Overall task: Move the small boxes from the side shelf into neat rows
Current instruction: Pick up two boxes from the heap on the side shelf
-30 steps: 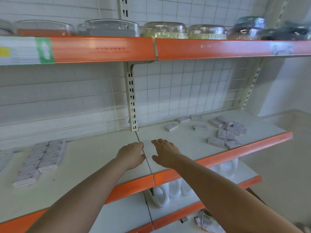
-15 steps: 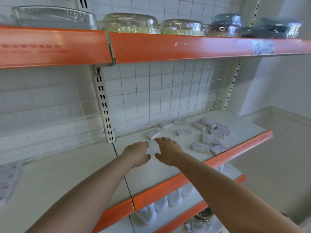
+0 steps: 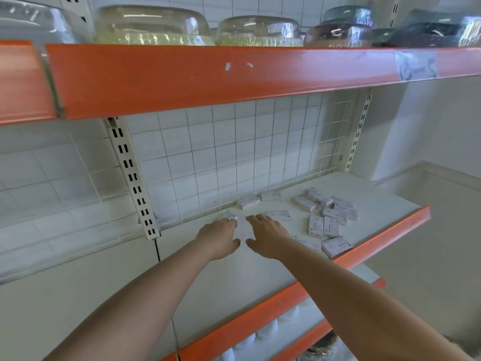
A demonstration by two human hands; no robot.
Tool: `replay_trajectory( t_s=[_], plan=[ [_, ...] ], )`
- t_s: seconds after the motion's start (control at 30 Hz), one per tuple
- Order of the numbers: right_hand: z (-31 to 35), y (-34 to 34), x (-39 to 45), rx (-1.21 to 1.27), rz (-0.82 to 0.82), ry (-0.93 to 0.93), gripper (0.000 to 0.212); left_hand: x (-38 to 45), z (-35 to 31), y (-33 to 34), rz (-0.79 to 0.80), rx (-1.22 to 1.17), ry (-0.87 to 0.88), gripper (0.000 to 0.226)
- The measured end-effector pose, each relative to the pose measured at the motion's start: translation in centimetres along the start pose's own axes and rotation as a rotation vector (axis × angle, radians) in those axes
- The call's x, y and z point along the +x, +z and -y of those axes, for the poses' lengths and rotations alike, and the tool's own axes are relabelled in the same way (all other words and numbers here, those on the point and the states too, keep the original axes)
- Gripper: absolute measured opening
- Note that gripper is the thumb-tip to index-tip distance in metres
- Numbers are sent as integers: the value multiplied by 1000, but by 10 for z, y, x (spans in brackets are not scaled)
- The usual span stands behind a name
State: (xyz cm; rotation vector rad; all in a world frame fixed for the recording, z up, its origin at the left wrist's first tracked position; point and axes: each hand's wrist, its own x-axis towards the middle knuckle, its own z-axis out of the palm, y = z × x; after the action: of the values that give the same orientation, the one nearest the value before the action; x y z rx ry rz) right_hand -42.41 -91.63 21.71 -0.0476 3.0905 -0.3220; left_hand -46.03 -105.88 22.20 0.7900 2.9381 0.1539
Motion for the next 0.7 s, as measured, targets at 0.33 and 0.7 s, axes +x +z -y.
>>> replay_trajectory(
  t_s=[0.33, 0.7],
  plan=[
    [-74, -10, 35, -18, 55, -105, 58, 45, -40, 11, 36, -25, -120, 52],
    [-138, -13, 68, -97, 129, -233, 47, 74, -65, 28, 13, -14, -336, 45]
  ],
)
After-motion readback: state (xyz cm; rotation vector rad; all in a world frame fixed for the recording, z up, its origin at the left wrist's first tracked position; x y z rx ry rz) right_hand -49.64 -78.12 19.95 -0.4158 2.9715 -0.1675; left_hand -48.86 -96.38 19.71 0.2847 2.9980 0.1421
